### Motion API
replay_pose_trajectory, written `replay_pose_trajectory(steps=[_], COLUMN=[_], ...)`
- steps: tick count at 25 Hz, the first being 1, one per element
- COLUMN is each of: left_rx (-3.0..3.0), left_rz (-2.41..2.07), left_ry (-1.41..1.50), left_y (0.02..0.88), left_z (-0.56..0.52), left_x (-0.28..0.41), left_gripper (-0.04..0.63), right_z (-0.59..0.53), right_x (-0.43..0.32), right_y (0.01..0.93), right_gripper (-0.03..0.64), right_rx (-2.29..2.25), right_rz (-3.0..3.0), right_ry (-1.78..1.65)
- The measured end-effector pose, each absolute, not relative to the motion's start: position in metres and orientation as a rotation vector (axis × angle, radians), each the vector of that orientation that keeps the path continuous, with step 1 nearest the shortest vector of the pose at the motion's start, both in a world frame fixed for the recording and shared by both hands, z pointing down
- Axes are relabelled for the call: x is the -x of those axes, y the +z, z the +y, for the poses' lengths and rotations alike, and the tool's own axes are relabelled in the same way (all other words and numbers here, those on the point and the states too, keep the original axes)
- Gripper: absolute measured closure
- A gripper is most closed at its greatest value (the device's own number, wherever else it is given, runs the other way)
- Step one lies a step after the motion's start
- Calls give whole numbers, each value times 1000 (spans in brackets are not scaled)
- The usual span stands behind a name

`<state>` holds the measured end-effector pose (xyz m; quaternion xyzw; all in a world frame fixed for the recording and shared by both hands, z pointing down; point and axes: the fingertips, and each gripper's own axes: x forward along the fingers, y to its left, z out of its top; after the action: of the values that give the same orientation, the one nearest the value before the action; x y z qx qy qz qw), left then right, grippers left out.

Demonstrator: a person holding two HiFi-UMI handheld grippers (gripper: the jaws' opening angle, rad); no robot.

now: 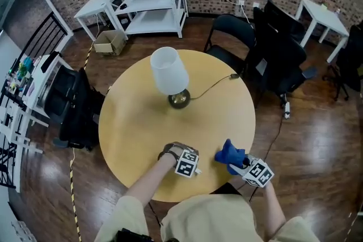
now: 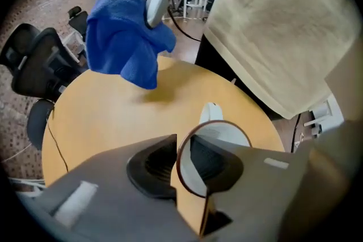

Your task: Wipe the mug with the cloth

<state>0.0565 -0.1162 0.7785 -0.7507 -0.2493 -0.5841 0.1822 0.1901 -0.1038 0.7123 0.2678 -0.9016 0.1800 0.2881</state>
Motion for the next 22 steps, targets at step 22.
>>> replay_pose_trajectory(steps=[22], left_rx=[3524], left_rz=[1253], left_ry=[-1798], left_y=[797], left_z=[-180], left_x=[11], left_gripper=[569], right_z=[-139], right_x=[-40], right_y=[760], right_gripper=[538], right_rx=[-314], right_rz=[-2002], right_ry=[93])
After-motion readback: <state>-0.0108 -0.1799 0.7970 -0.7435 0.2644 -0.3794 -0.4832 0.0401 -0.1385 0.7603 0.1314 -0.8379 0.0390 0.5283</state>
